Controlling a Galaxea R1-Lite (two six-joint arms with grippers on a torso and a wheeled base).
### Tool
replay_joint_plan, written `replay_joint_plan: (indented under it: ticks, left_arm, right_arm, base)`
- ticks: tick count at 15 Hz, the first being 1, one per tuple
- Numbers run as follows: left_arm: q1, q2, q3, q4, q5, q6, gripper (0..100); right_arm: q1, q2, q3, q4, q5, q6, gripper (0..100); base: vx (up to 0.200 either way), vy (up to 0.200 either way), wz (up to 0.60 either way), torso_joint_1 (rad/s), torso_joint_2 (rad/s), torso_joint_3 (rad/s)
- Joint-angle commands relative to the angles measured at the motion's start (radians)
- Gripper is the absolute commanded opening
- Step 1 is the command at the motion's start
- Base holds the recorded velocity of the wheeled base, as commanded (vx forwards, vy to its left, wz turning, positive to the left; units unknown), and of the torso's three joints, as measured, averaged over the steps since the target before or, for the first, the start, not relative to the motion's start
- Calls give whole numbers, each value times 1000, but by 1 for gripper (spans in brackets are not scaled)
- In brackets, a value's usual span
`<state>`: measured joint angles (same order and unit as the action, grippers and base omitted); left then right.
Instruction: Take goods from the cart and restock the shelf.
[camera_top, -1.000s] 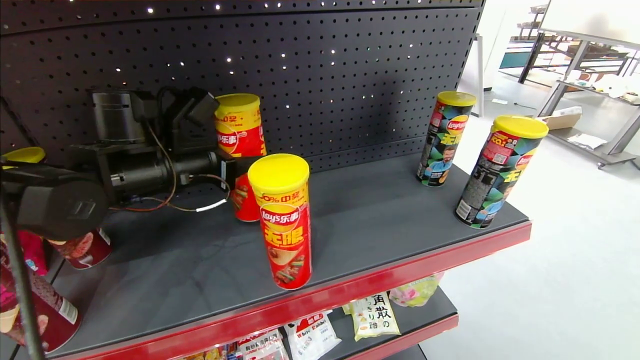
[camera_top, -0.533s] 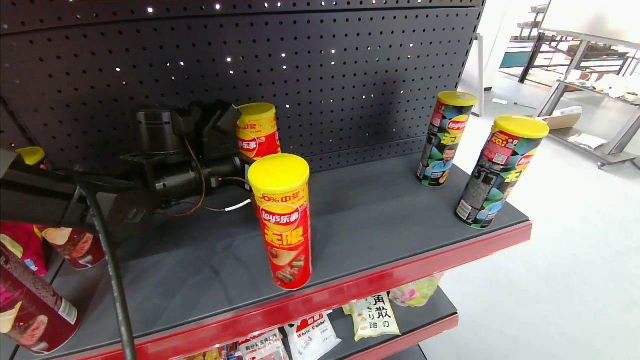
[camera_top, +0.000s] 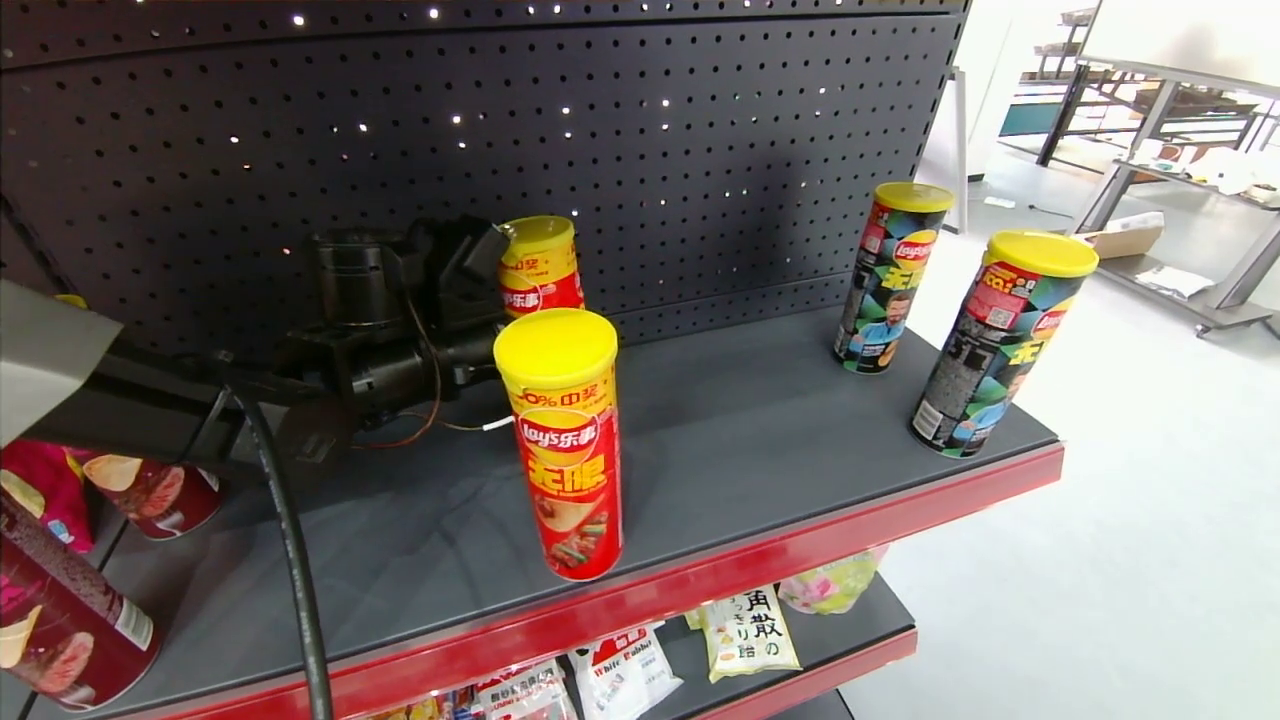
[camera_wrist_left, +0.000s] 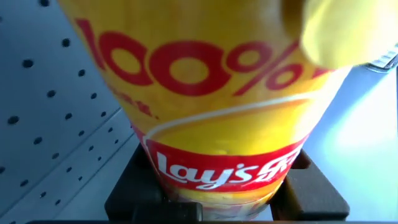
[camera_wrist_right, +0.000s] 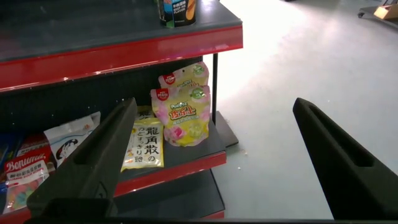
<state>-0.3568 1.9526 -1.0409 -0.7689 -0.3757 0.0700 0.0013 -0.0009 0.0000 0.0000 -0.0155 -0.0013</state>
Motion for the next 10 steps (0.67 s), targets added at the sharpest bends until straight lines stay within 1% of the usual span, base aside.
replay_joint_plan:
  ticks: [1,2,8,10]
  left_arm:
    - [2,-4,-2,2,-3,30,0]
    - [2,-4,-4,2,-3,36,0]
    - [4,-3,13,-12,-2,33,0]
    - [4,-3,35,-30,-2,31,0]
  right_arm:
    - [0,1,0,-2,0,0,100]
    - [0,1,0,-2,0,0,100]
    - [0,1,0,-2,0,0,100]
    - [0,1,0,0,0,0,100]
  base:
    - [0,0,0,0,0,0]
    - [0,0,0,0,0,0]
    - [0,0,0,0,0,0]
    - [0,0,0,0,0,0]
